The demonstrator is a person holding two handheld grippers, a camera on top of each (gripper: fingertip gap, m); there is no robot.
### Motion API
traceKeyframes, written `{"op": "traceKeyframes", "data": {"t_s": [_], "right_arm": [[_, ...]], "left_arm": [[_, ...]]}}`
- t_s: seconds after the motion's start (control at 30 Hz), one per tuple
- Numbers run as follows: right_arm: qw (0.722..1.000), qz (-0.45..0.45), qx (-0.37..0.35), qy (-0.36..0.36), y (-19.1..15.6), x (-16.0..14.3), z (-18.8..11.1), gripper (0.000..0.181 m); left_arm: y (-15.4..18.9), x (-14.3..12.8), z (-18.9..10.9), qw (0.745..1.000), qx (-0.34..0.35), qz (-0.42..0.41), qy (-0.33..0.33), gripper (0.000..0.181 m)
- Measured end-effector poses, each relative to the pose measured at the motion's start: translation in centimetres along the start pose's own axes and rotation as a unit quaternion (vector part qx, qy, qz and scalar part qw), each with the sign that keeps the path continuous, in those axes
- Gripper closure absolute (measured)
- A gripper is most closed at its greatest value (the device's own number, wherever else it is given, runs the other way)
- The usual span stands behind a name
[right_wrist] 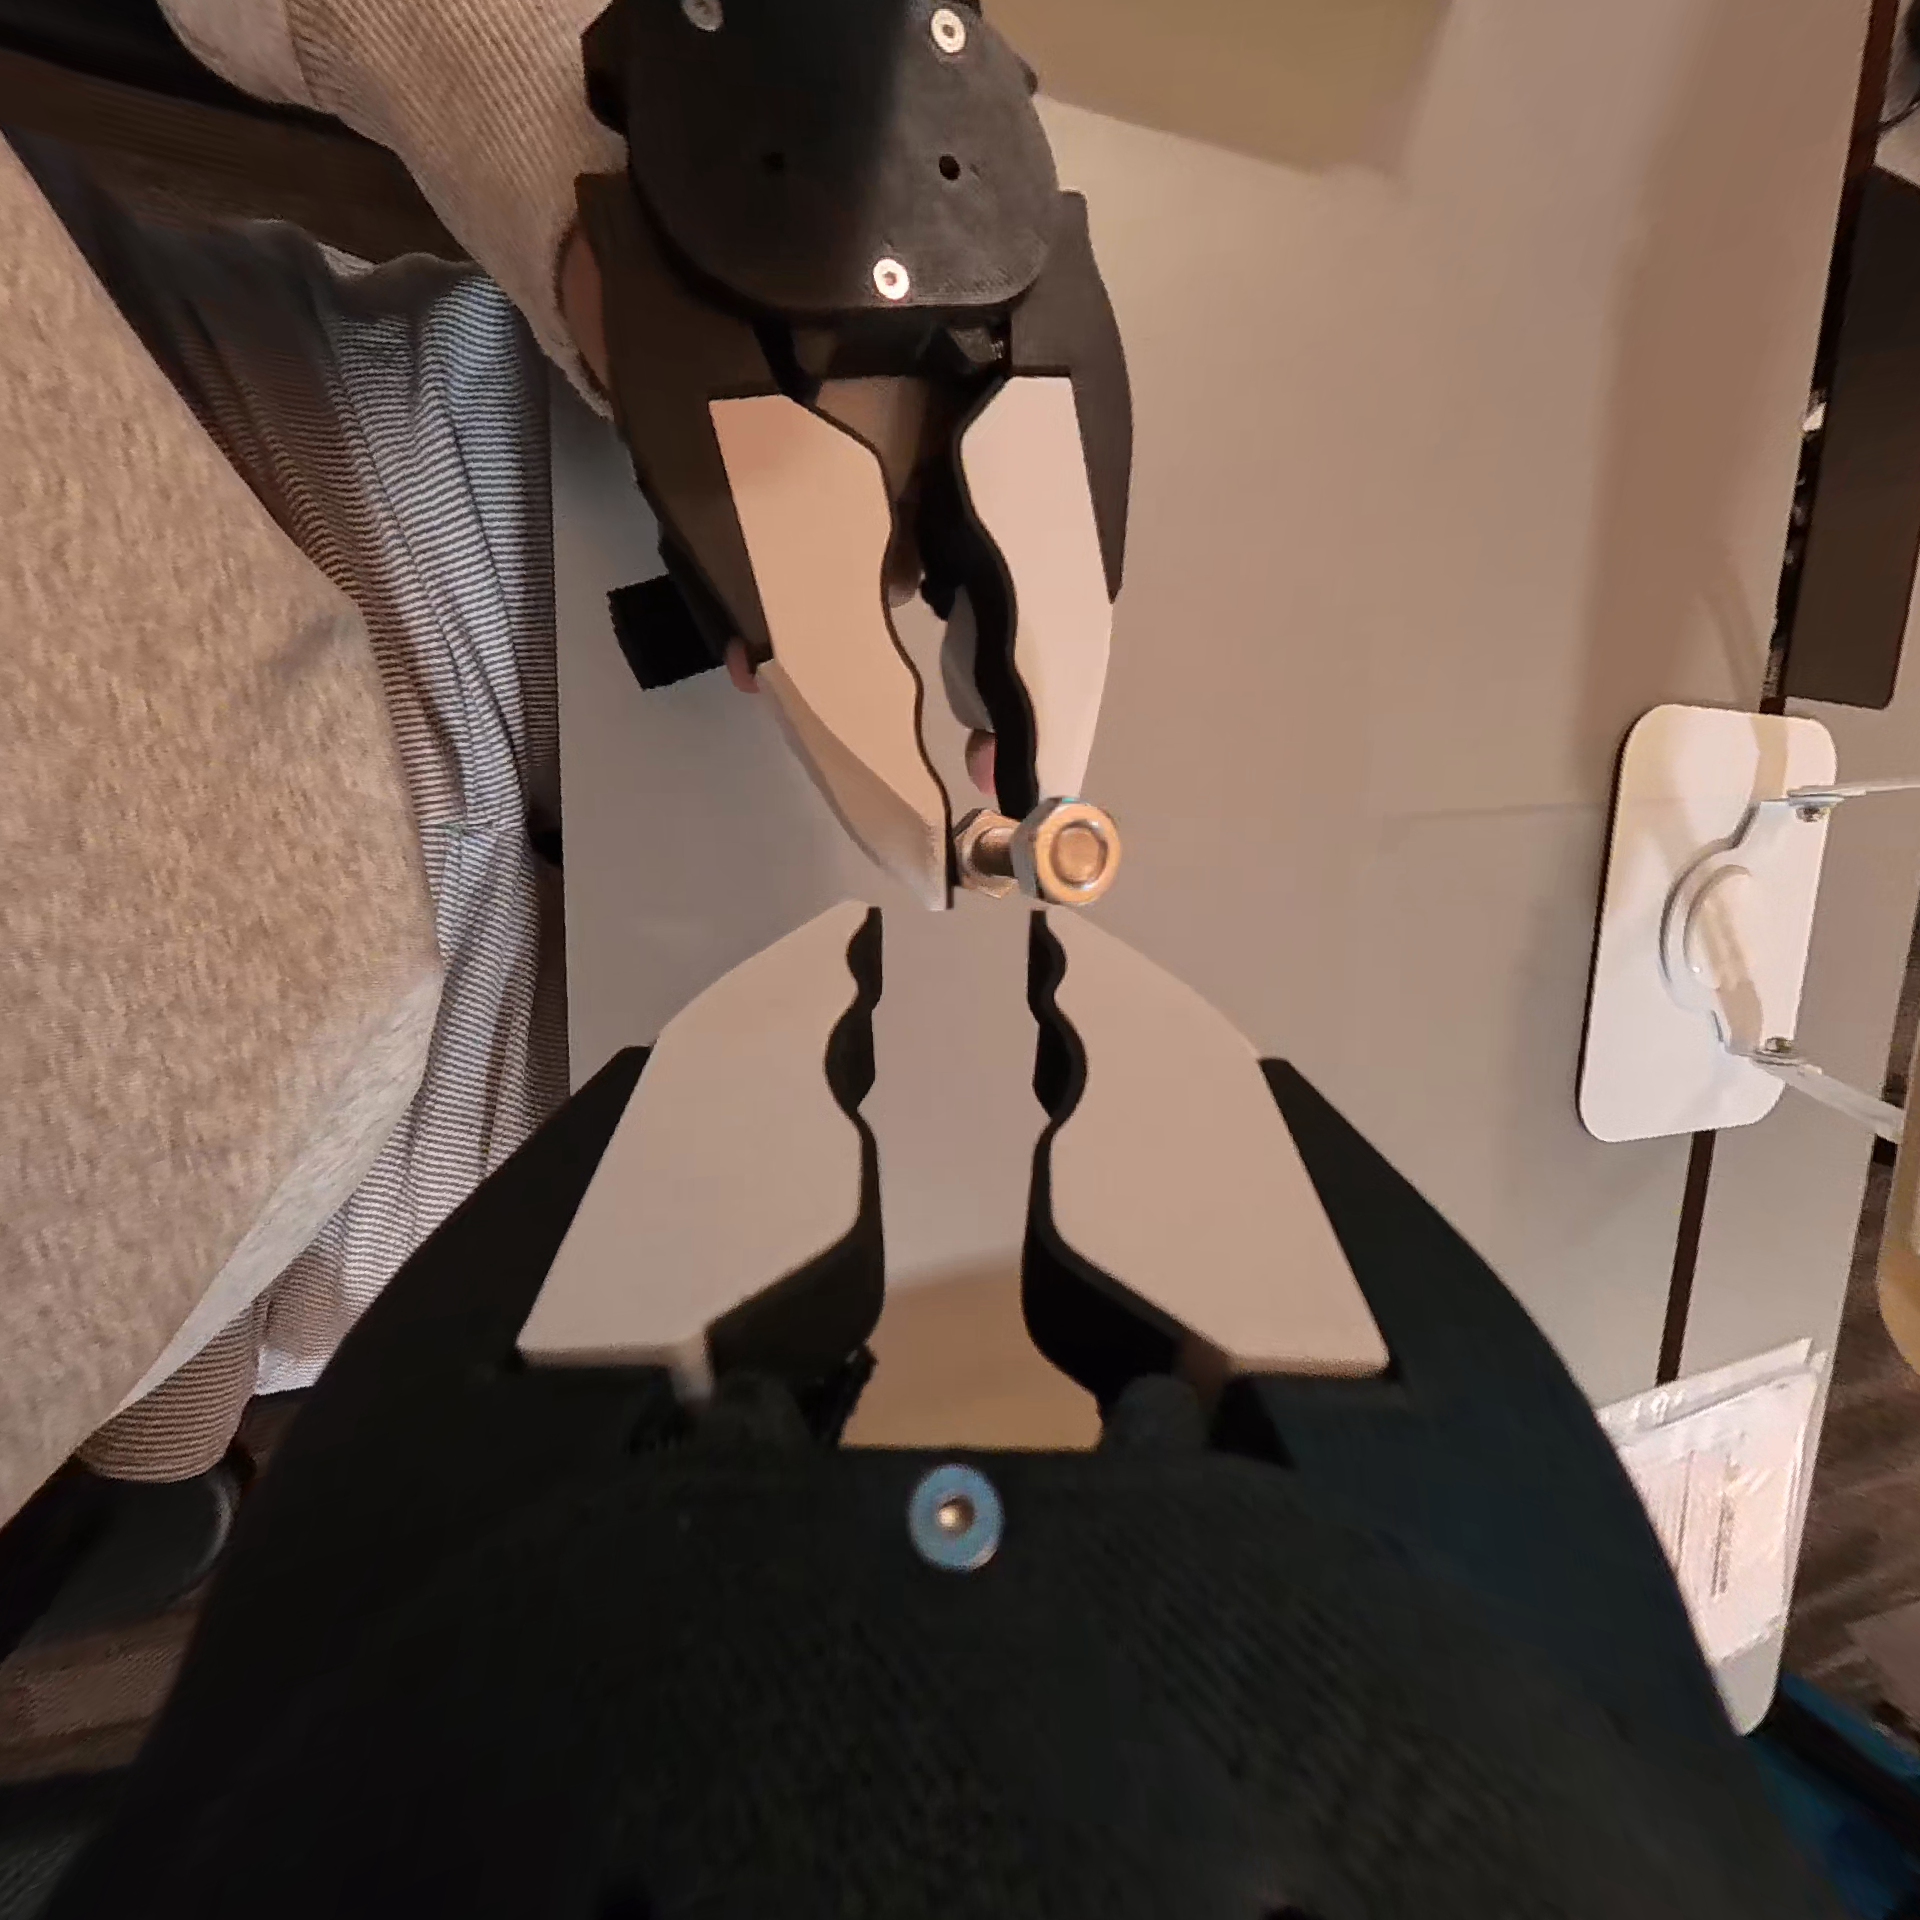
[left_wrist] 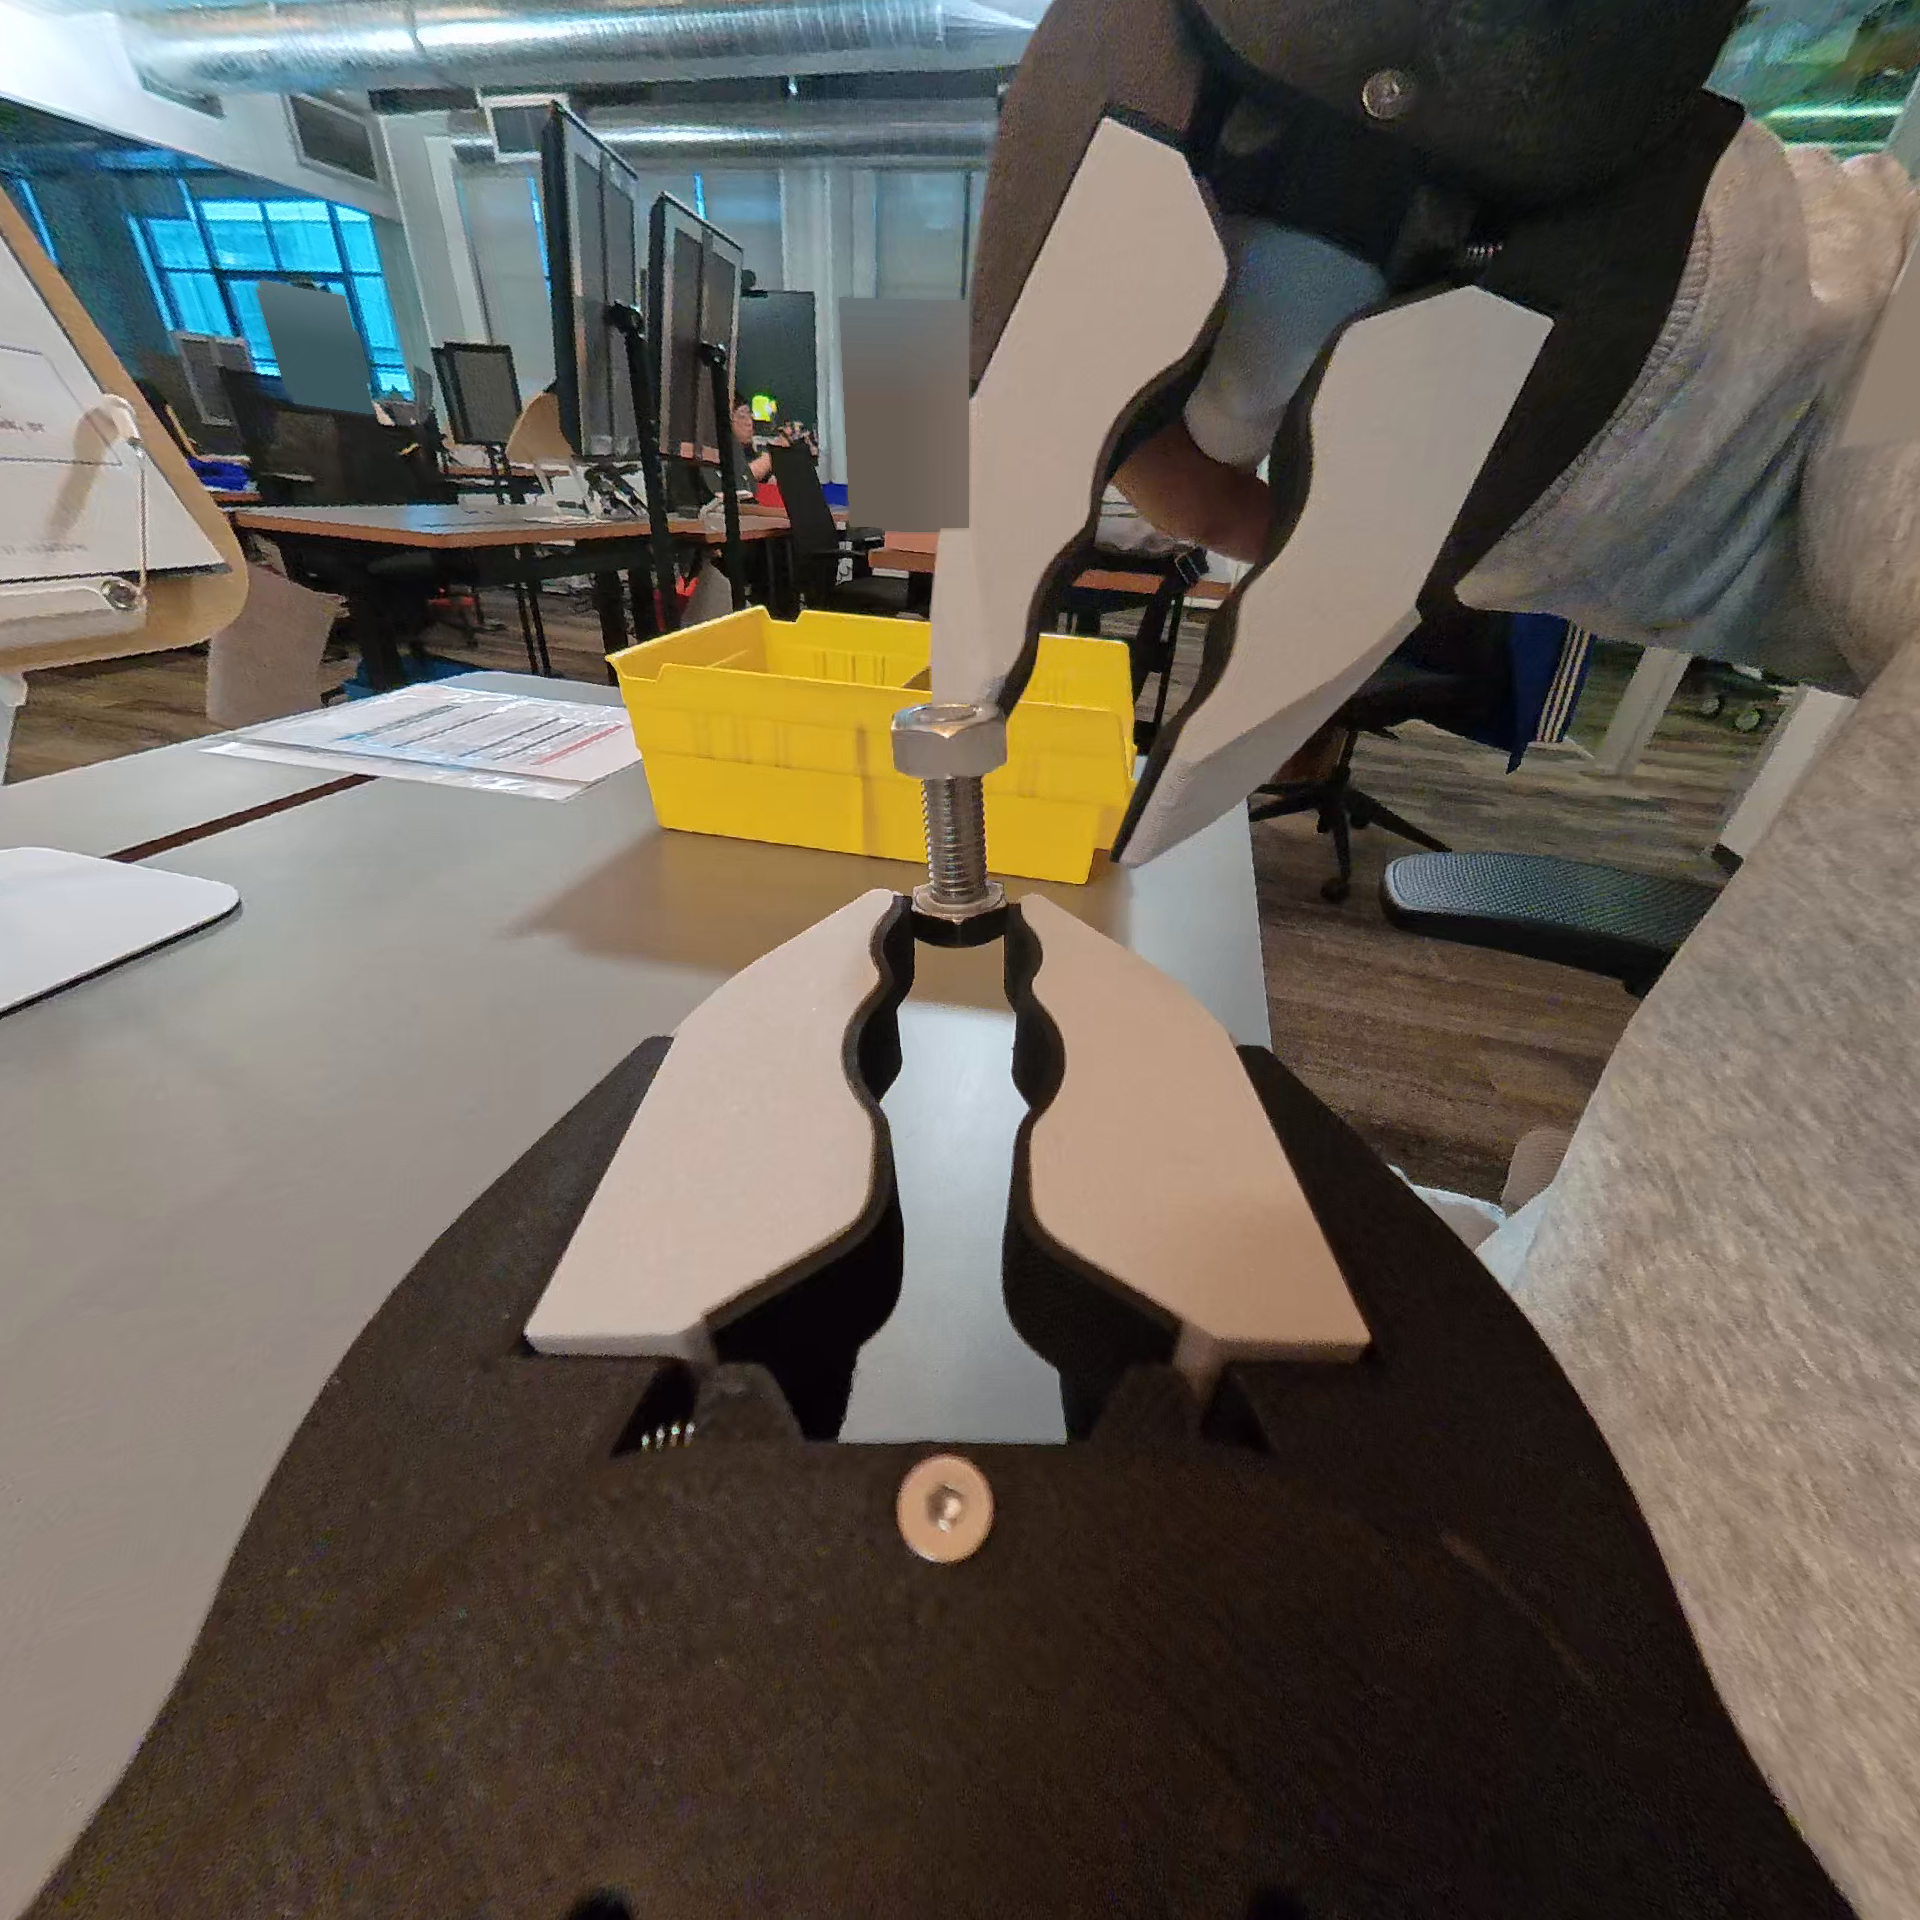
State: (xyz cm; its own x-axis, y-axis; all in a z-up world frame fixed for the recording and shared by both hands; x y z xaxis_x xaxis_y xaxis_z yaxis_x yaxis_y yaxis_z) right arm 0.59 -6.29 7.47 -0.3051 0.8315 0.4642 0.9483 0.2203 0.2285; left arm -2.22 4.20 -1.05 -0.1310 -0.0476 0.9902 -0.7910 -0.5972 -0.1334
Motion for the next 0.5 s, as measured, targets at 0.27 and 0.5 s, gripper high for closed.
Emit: {"op": "traceKeyframes", "data": {"t_s": [0.27, 0.5], "right_arm": [[1.000, -0.007, -0.002, 0.015, -0.11, 0.45, 0.58, 0.145], [0.999, -0.019, 0.009, 0.027, -0.71, 0.98, 0.73, 0.145]], "left_arm": [[0.50, -0.26, 0.31, 1.000, -0.011, 0.013, -0.015, 0.164], [0.78, -0.74, 0.69, 0.999, -0.016, 0.014, -0.035, 0.164]]}}
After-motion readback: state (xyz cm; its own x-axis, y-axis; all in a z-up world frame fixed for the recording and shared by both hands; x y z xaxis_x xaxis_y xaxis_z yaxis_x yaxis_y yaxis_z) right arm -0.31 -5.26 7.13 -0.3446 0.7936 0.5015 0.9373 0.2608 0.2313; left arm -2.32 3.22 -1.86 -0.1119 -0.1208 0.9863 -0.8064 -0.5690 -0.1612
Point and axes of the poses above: each gripper's, where its closed fingertips meet, z out along the fingers, x out of its top, y = z × x across the jaws, the point moved 8 cm from there along -z, back along the fingers, and after that the axes turned 11 degrees about z, right-handed, at the moved point
